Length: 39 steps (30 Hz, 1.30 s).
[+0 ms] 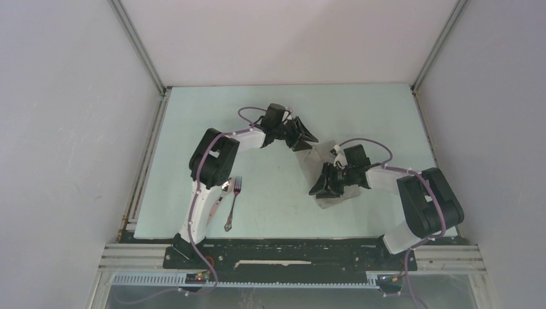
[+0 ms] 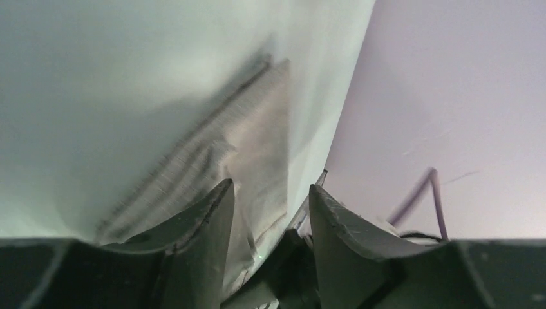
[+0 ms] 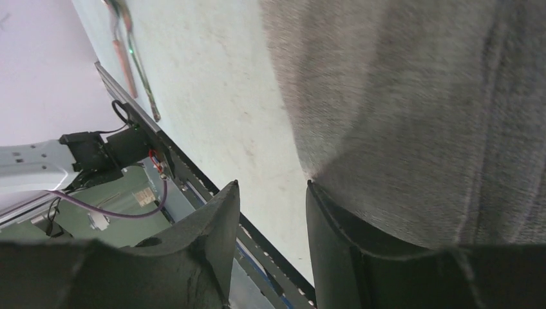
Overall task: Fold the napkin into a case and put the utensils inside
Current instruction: Smooth out the 2/3-rectangle-folded napkin at the center of the board.
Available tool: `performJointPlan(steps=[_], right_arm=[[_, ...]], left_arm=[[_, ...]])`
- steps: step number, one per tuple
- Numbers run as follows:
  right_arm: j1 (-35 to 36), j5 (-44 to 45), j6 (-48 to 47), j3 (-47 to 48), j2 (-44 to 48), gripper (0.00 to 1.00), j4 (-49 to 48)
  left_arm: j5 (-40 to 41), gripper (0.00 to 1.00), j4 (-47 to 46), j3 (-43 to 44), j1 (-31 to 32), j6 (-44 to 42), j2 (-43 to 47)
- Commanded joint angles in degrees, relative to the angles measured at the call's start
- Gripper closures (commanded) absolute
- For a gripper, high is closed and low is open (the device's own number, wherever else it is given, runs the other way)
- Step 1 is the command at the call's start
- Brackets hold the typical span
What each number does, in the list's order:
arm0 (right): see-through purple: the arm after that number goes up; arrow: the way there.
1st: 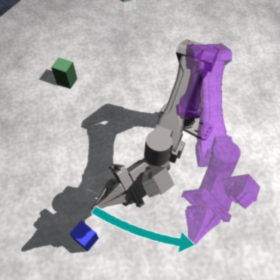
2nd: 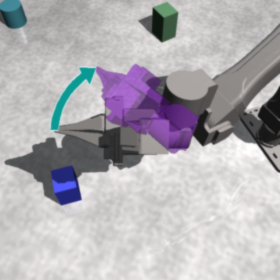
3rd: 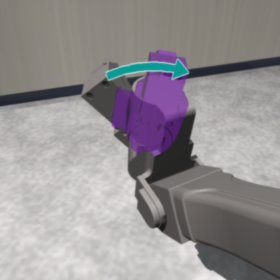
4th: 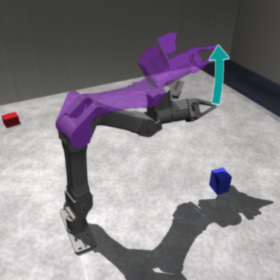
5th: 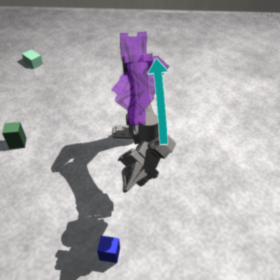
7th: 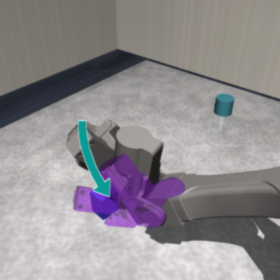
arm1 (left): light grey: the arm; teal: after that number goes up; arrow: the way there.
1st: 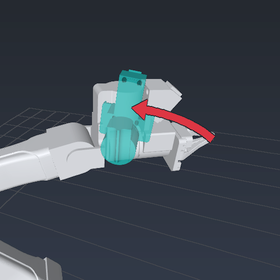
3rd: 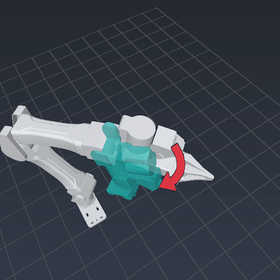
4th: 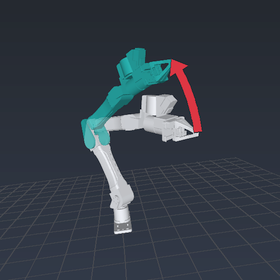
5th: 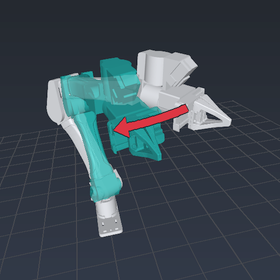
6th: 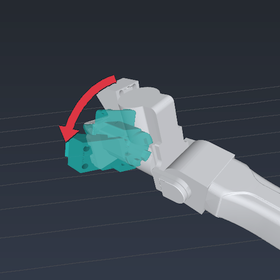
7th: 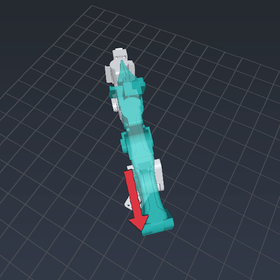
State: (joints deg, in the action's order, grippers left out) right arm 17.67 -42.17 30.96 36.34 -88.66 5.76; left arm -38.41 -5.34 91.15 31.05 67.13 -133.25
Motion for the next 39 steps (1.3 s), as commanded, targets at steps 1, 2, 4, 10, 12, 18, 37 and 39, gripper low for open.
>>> performJointPlan(steps=[1,2,4,10,12,18,37,39], right_arm=[[-0.29,1.09,-0.73,-1.82,-1.01,0.50,-2.56],[-0.27,1.54,-0.86,-2.00,-1.15,0.50,-1.99],[-0.08,1.86,-0.85,-2.18,-0.49,0.51,-0.81],[3.21,2.57,1.55,-2.93,6.82,0.50,-0.03],[2.42,2.64,1.61,-4.38,7.11,0.49,-0.69],[-3.79,4.13,0.14,-10.27,8.56,0.49,0.07],[-10.09,2.79,-4.63,-2.78,12.92,0.48,12.06],[-11.46,6.85,-4.61,-0.63,13.45,0.46,13.84]], left_arm=[[0.42,0.48,3.72,-2.08,1.81,-7.81,8.37],[0.11,0.51,3.10,-2.81,2.04,-7.17,7.71],[-0.24,0.59,-0.19,-4.31,1.81,-3.73,5.57],[-0.30,0.70,-4.08,-0.47,1.07,0.76,-2.74],[-0.51,0.73,-4.36,1.02,1.01,2.07,-4.94],[0.91,0.77,-7.94,0.03,0.03,6.95,-8.02],[2.05,0.44,14.89,7.62,1.38,-14.05,6.25],[3.62,0.40,18.76,6.47,1.70,-17.80,9.71]])
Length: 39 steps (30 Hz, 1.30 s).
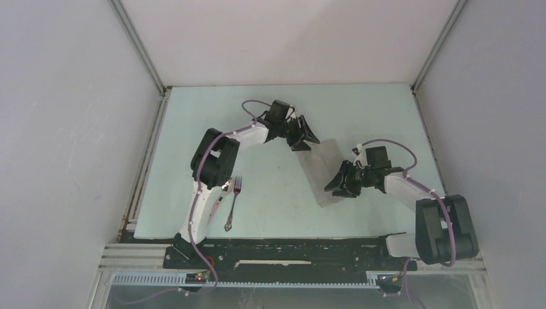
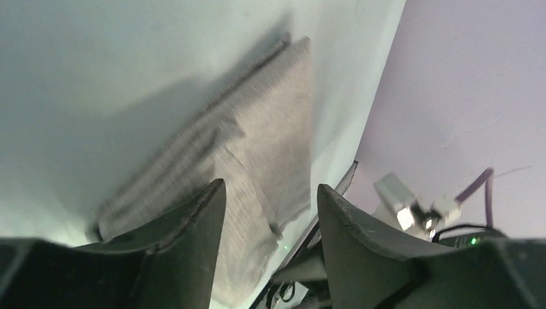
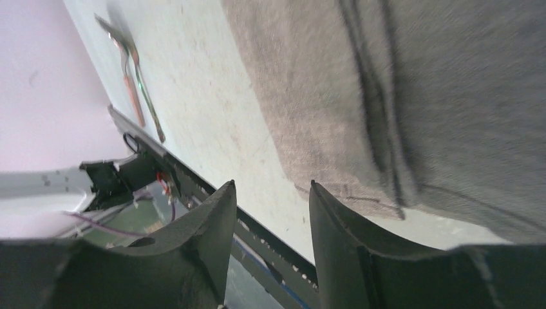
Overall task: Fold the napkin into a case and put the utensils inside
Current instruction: Smooth out the 2/3-rectangle-folded napkin at the center of the board, then rotate the 2/3-rectangle-folded napkin from the center of the board.
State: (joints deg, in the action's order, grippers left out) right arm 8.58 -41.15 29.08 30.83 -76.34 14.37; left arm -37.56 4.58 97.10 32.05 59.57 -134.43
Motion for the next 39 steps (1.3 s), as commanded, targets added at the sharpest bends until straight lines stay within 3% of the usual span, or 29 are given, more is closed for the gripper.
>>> performJointPlan(steps=[1,3,7,16,21,26,31,33,35,39], right_arm=[[-3.27,8.96,-2.84,5.99,1.30,0.45,5.76],[-5.17,13.30,-3.24,8.53,1.14,0.45,7.92],[-10.60,18.90,-3.30,11.58,-1.69,0.41,8.26],[-16.39,14.10,-5.05,13.85,-12.16,0.40,7.10],[-16.27,8.91,-5.32,10.74,-12.25,0.50,7.30],[-14.46,5.44,-3.02,4.27,-5.83,0.61,6.82],[-4.67,4.77,7.47,-4.20,4.13,0.68,1.83],[2.46,5.34,14.33,-7.76,8.97,0.59,-3.23],[6.83,7.70,16.54,-8.17,12.10,0.49,-2.30],[-0.65,13.83,8.34,-4.70,16.56,0.32,9.27]], left_arm=[[3.43,0.32,10.17,-0.43,0.85,-11.69,12.75],[4.36,0.25,11.92,-3.10,1.13,-13.85,16.19],[5.47,0.24,13.18,-9.82,3.00,-16.87,22.60],[6.53,0.22,13.80,-23.26,9.58,-21.20,34.27],[9.30,0.22,13.80,-28.40,10.60,-22.18,39.12],[11.19,0.23,14.01,-30.42,10.58,-22.07,41.64],[14.76,0.23,14.92,-30.39,11.78,-22.14,41.94],[18.33,0.23,16.48,-30.10,13.60,-22.55,41.70],[23.30,0.23,18.40,-29.37,16.43,-22.32,41.05],[36.24,0.16,25.53,-23.04,25.33,-22.24,37.13]])
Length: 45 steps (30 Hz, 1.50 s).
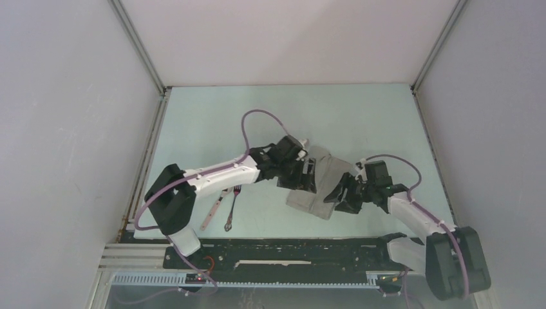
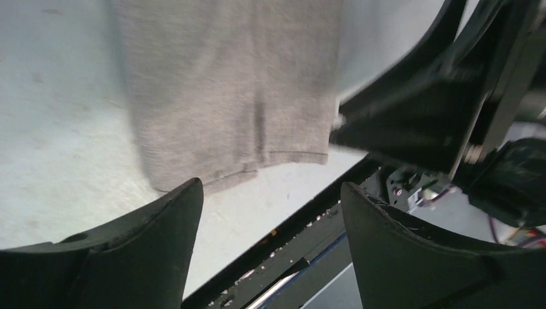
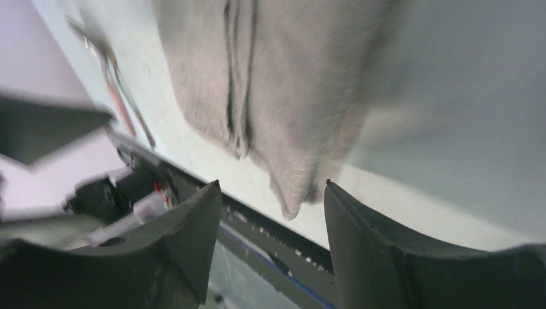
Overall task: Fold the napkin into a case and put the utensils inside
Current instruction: Rotate the 2/3-rectangle-folded napkin from the center of the board, then pick up the 2/3-rectangle-folded napkin from the center of the board.
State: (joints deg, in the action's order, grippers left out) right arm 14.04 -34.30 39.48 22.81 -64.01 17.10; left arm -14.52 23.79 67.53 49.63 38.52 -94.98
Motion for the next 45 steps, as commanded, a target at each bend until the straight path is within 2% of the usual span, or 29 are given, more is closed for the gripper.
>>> performJointPlan(steps=[1,4,6,10,13,16,20,23,27,33,42,45], right_arm=[[-10.23,8.93,-3.94,3.97,5.33,0.30,8.80],[-23.23,7.17,-7.03,4.19,7.90,0.28,9.12],[-27.48,9.62,-5.80,5.48,6.93,0.23,9.18],[-30.10,10.69,-5.55,10.66,3.23,0.23,11.16],[-30.19,10.74,-6.20,12.24,2.45,0.22,11.15],[-30.21,12.13,-6.45,12.35,1.24,0.23,11.25],[-29.85,14.52,-6.11,12.34,-0.70,0.24,12.11],[-29.36,15.30,-6.52,12.28,-1.28,0.24,12.44],[-28.41,16.44,-6.64,12.24,-0.57,0.25,12.30],[-27.07,16.54,-7.05,12.26,-0.48,0.26,12.41],[-24.52,17.25,-8.03,12.22,0.02,0.29,13.19],[-24.09,17.31,-8.38,11.62,0.35,0.29,12.96]], left_arm=[[16.09,0.16,8.02,9.77,9.81,-1.02,-4.24],[22.13,0.19,15.46,19.48,15.08,-1.34,-12.03],[23.13,0.23,19.82,26.04,17.22,-2.37,-18.46],[25.58,0.31,32.89,40.98,19.69,-2.46,-29.09],[27.43,0.32,36.54,46.22,20.65,-0.78,-32.98],[28.98,0.33,37.58,47.91,21.03,0.79,-34.95],[29.50,0.42,39.55,50.66,21.82,2.13,-37.77],[30.81,0.41,39.93,50.78,22.66,3.22,-38.28],[31.43,0.36,40.36,50.93,23.75,3.84,-38.91],[30.97,0.36,41.30,52.77,24.57,3.86,-41.11],[31.91,0.45,43.26,57.33,24.81,3.34,-46.25],[31.22,0.51,44.22,58.07,24.81,3.18,-48.13]])
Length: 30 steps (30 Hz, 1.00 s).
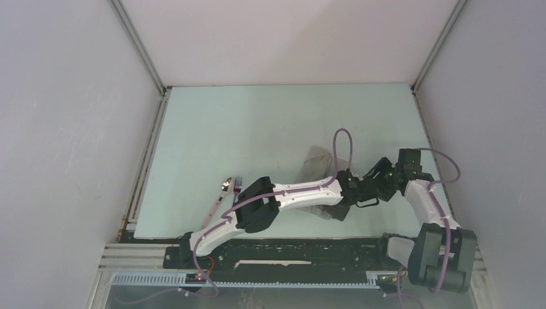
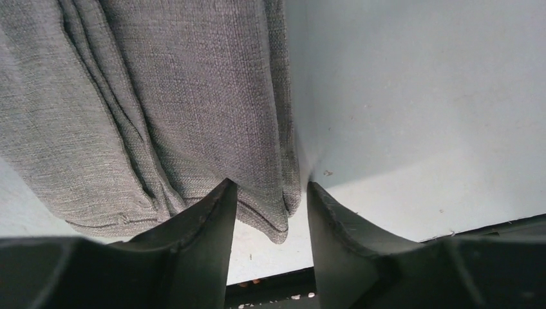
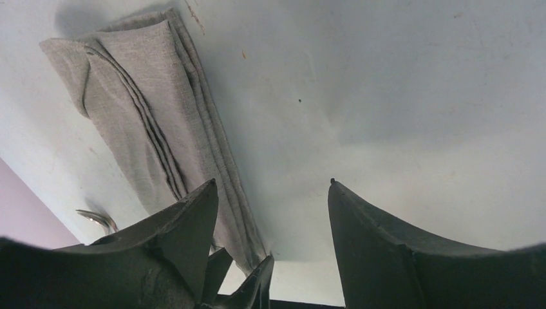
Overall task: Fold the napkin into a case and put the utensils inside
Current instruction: Pick up the 2/3-rectangle-folded napkin from the center of the board.
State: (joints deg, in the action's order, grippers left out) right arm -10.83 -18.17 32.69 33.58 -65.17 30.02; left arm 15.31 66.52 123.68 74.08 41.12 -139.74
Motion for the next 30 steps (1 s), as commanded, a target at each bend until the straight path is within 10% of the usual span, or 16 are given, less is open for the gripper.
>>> performJointPlan(steps=[1,11,30], right_arm=[[0.81,1.09,-1.62,0.60,1.64,0.29,0.04],[-4.18,-23.11,-5.59,-7.00,0.95,0.19,-13.76],[-1.16,-31.51,2.10,-8.38,-18.69,0.22,-37.11]], left_arm=[[1.10,0.55,1.55,1.57,0.28,0.55,-3.49],[-0.86,1.00,-2.94,-6.14,-0.82,-2.84,4.42],[-16.21,1.00,-16.78,-22.25,-4.73,-4.22,22.16]])
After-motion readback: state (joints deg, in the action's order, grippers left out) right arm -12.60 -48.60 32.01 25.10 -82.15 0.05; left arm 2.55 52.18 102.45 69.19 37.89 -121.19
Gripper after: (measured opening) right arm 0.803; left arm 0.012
